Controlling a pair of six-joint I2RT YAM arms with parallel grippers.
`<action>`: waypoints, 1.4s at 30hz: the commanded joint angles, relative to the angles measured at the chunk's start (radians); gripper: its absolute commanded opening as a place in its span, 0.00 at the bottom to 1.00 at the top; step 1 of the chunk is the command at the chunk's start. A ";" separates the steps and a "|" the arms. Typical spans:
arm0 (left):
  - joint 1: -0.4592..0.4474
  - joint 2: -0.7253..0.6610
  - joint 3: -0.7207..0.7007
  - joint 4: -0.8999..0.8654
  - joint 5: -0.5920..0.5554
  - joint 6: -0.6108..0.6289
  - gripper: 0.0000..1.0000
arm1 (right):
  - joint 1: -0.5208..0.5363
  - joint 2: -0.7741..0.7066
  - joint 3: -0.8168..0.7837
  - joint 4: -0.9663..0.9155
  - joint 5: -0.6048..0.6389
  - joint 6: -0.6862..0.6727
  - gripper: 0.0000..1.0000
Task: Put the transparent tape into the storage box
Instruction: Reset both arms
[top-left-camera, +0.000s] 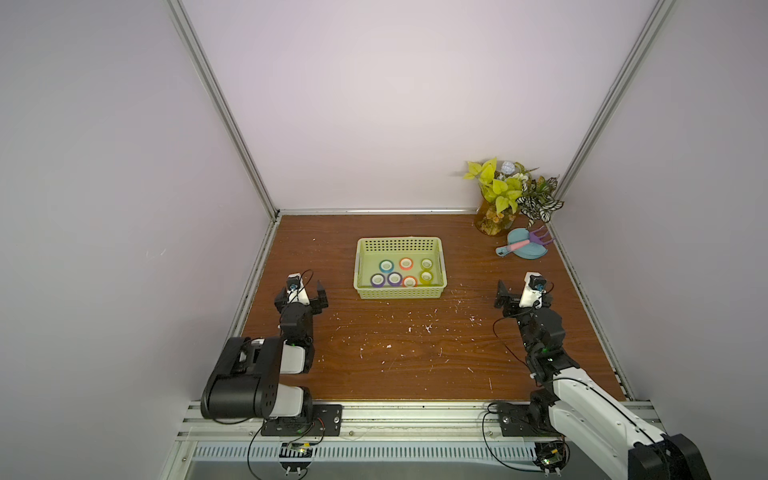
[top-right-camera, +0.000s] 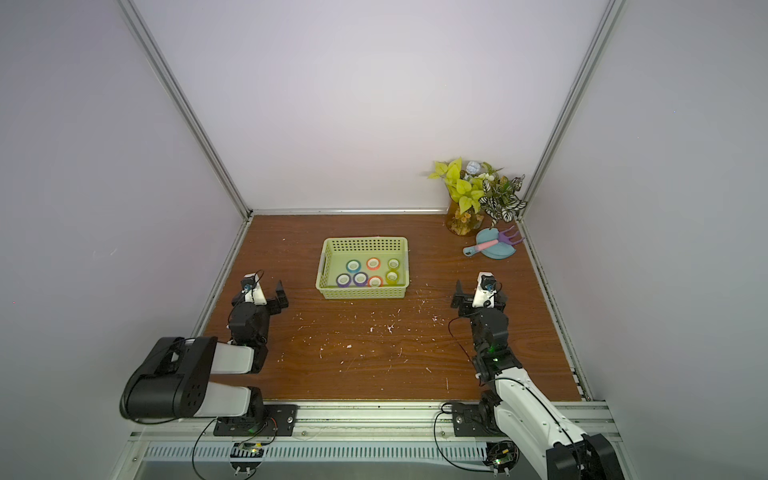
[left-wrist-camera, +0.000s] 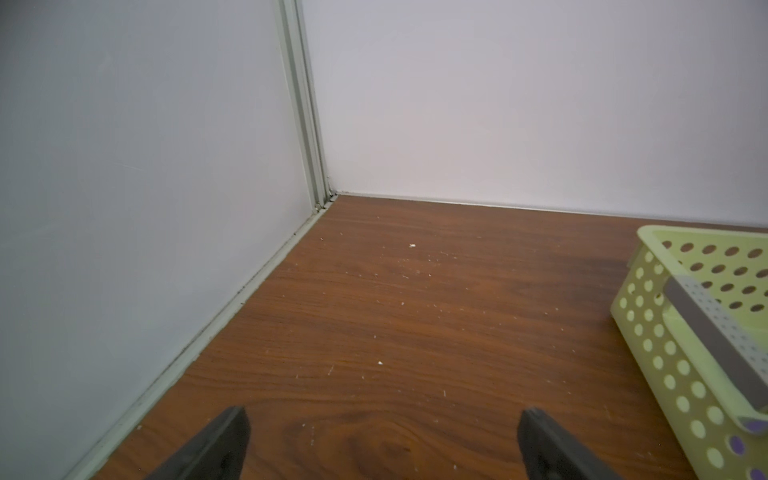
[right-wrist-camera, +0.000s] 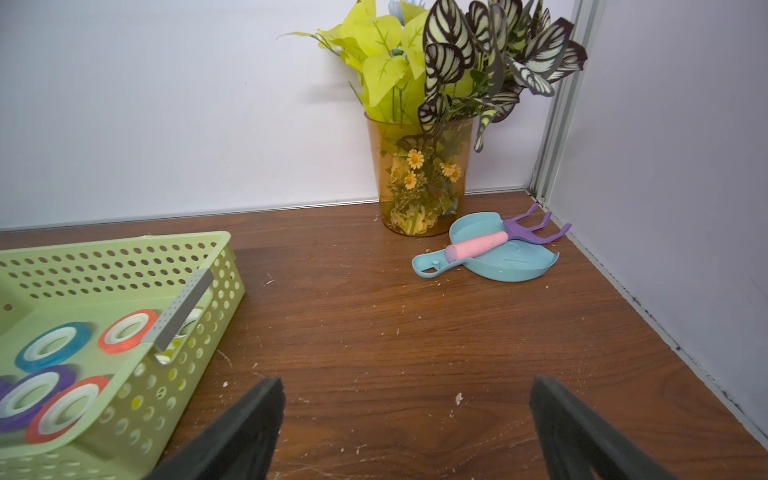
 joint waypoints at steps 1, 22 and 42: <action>0.013 0.100 0.028 0.182 0.118 0.001 1.00 | -0.029 0.001 -0.004 0.060 -0.016 -0.014 0.99; -0.001 0.087 0.077 0.058 0.163 0.048 1.00 | -0.144 0.240 -0.010 0.308 -0.060 -0.074 0.99; -0.001 0.087 0.079 0.059 0.165 0.047 1.00 | -0.158 0.700 0.065 0.607 -0.075 -0.105 0.99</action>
